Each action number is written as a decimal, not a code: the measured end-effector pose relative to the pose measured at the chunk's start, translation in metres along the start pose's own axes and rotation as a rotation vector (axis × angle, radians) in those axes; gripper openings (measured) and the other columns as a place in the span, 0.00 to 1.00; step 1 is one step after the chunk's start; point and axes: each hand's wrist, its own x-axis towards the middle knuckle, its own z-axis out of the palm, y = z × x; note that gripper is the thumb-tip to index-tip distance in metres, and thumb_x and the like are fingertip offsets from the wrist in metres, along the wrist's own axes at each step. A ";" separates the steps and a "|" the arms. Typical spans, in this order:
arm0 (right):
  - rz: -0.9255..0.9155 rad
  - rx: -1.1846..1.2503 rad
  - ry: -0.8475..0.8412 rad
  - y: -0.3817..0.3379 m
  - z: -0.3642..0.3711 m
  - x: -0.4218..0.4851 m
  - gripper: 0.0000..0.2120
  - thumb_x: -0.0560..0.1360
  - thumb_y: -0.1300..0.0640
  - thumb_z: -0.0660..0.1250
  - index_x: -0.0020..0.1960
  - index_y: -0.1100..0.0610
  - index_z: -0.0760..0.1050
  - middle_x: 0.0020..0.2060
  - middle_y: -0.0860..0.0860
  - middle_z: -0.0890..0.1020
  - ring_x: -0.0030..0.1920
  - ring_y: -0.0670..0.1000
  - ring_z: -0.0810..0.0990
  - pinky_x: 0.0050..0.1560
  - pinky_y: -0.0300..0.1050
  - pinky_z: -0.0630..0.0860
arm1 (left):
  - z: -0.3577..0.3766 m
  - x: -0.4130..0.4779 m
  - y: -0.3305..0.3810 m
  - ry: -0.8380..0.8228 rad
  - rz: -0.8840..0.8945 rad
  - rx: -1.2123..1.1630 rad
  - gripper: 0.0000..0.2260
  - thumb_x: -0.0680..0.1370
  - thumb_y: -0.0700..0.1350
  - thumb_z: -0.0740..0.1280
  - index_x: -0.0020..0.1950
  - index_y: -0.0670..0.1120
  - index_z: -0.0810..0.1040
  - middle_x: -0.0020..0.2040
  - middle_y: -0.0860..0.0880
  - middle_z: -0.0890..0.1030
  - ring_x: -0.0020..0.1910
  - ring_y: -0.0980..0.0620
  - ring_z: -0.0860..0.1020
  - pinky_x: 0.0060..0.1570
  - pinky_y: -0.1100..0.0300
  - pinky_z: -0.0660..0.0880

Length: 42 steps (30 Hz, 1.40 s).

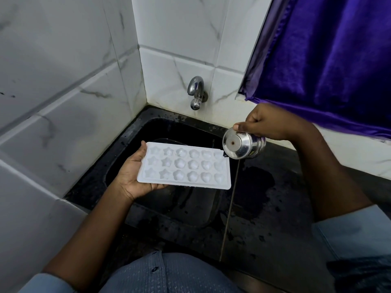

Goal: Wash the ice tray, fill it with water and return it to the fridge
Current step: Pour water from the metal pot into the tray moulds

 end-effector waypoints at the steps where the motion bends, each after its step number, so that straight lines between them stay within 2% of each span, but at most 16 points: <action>1: -0.002 -0.004 0.003 0.000 -0.001 0.000 0.28 0.78 0.39 0.70 0.29 0.59 0.76 0.25 0.53 0.79 0.25 0.49 0.73 0.33 0.50 0.73 | 0.000 0.000 0.000 0.004 -0.001 0.000 0.33 0.80 0.70 0.63 0.70 0.45 0.83 0.74 0.39 0.78 0.69 0.34 0.79 0.61 0.30 0.78; 6: -0.003 -0.005 0.006 -0.005 -0.002 -0.001 0.27 0.79 0.41 0.70 0.29 0.58 0.76 0.24 0.53 0.79 0.25 0.48 0.72 0.34 0.47 0.72 | 0.002 -0.001 0.001 0.021 -0.001 0.005 0.33 0.80 0.70 0.63 0.69 0.46 0.83 0.73 0.39 0.79 0.69 0.34 0.80 0.61 0.30 0.79; 12: -0.013 0.013 0.011 -0.015 -0.004 0.000 0.24 0.79 0.40 0.70 0.28 0.51 0.76 0.23 0.50 0.77 0.24 0.45 0.70 0.34 0.48 0.71 | 0.009 0.003 -0.002 0.052 -0.007 0.023 0.33 0.80 0.71 0.63 0.69 0.46 0.83 0.73 0.39 0.79 0.68 0.34 0.80 0.62 0.30 0.78; 15: -0.024 0.012 0.013 -0.020 -0.004 0.000 0.23 0.79 0.41 0.70 0.28 0.48 0.77 0.22 0.48 0.77 0.23 0.44 0.70 0.34 0.47 0.70 | 0.013 0.004 -0.006 0.064 -0.024 0.043 0.34 0.80 0.71 0.62 0.71 0.46 0.82 0.73 0.39 0.79 0.69 0.34 0.79 0.67 0.31 0.74; 18: -0.025 -0.002 0.026 -0.024 -0.003 0.000 0.25 0.79 0.41 0.70 0.27 0.50 0.77 0.22 0.47 0.77 0.23 0.43 0.70 0.33 0.45 0.70 | 0.017 0.004 -0.007 0.071 -0.036 0.049 0.35 0.80 0.71 0.62 0.75 0.47 0.78 0.73 0.39 0.79 0.70 0.34 0.79 0.70 0.31 0.70; 23: -0.036 -0.012 0.009 -0.030 0.000 -0.002 0.26 0.79 0.42 0.70 0.27 0.54 0.75 0.22 0.47 0.78 0.22 0.42 0.70 0.32 0.44 0.69 | 0.016 0.005 -0.009 0.070 -0.043 0.054 0.35 0.80 0.72 0.61 0.76 0.47 0.77 0.73 0.39 0.79 0.72 0.34 0.77 0.75 0.31 0.65; 28: -0.044 -0.062 0.002 -0.035 0.000 -0.005 0.27 0.79 0.42 0.69 0.28 0.58 0.75 0.22 0.52 0.76 0.22 0.44 0.67 0.31 0.45 0.67 | 0.014 0.005 -0.010 0.065 -0.036 0.050 0.35 0.80 0.71 0.61 0.76 0.47 0.76 0.73 0.39 0.79 0.71 0.34 0.77 0.72 0.31 0.69; 34: -0.044 -0.058 0.000 -0.035 -0.002 -0.007 0.27 0.79 0.42 0.69 0.26 0.56 0.73 0.20 0.48 0.72 0.22 0.44 0.67 0.30 0.43 0.65 | 0.013 0.004 -0.011 0.043 -0.029 0.038 0.35 0.79 0.71 0.62 0.76 0.47 0.77 0.73 0.39 0.79 0.70 0.34 0.79 0.67 0.32 0.74; 38: -0.031 -0.062 0.007 -0.034 -0.001 -0.008 0.27 0.79 0.41 0.69 0.27 0.55 0.75 0.21 0.46 0.75 0.22 0.43 0.69 0.31 0.43 0.67 | 0.012 0.005 -0.012 0.035 -0.032 0.043 0.35 0.79 0.71 0.63 0.75 0.47 0.78 0.73 0.39 0.79 0.71 0.34 0.78 0.69 0.32 0.72; 42: -0.022 -0.053 0.006 -0.033 0.000 -0.009 0.26 0.79 0.41 0.69 0.27 0.54 0.77 0.22 0.46 0.78 0.22 0.42 0.71 0.32 0.43 0.69 | 0.013 0.005 -0.011 0.038 -0.025 0.047 0.34 0.79 0.72 0.62 0.70 0.46 0.83 0.73 0.39 0.79 0.69 0.34 0.80 0.65 0.33 0.76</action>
